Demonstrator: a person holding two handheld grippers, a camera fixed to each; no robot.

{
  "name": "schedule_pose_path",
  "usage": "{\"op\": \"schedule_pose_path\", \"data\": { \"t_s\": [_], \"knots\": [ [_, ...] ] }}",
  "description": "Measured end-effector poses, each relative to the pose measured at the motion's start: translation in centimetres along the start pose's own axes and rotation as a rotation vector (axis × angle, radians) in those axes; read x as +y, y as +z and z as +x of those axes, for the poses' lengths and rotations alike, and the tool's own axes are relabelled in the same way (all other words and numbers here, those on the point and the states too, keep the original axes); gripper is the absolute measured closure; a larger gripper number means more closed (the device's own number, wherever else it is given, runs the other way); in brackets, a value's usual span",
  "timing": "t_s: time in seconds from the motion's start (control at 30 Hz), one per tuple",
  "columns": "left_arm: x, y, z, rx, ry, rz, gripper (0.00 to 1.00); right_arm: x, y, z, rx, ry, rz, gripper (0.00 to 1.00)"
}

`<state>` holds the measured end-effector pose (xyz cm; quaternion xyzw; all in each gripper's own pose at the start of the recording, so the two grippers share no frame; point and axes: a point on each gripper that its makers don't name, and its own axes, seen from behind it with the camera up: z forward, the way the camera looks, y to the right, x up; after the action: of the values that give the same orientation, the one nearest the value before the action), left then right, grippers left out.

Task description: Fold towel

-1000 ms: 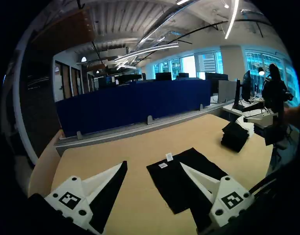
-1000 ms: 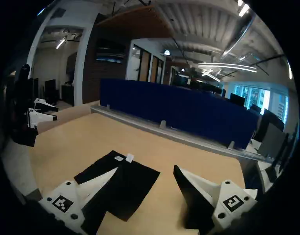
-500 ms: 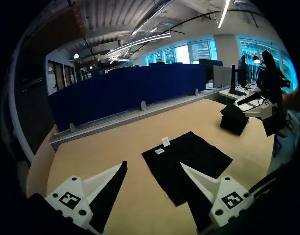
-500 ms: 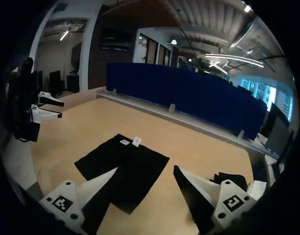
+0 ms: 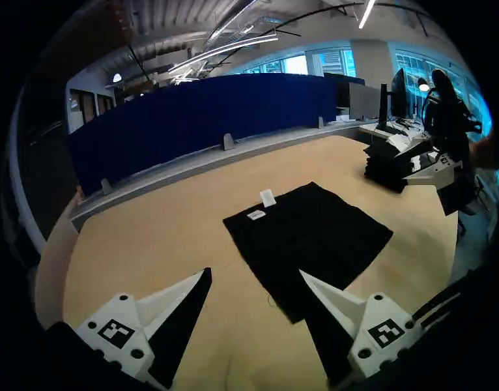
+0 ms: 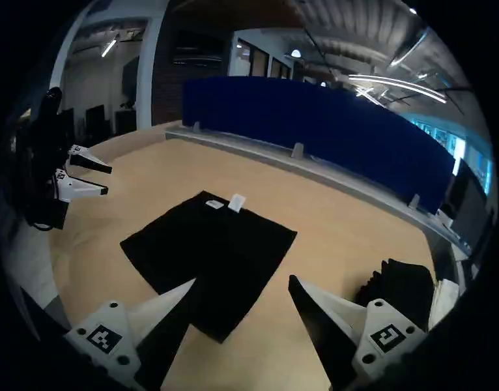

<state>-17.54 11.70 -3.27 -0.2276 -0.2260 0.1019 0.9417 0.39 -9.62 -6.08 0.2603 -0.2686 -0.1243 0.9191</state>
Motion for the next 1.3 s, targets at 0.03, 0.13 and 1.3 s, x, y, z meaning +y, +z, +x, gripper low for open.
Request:
{"op": "schedule_pose_path", "data": {
  "t_s": [0.03,0.13,1.3],
  "knots": [
    [0.2,0.3,-0.5,-0.010,0.001,-0.004,0.11,-0.1,0.2,-0.4,-0.008,-0.001,0.002,0.00],
    [0.7,1.0,-2.0,-0.040,0.005,-0.018,0.11,-0.3,0.9,-1.6,-0.031,-0.008,0.010,0.00],
    [4.4,4.1,-9.7,-0.304,0.063,-0.175,0.11,-2.7,3.3,-10.9,-0.253,-0.023,0.096,0.06]
  ]
}}
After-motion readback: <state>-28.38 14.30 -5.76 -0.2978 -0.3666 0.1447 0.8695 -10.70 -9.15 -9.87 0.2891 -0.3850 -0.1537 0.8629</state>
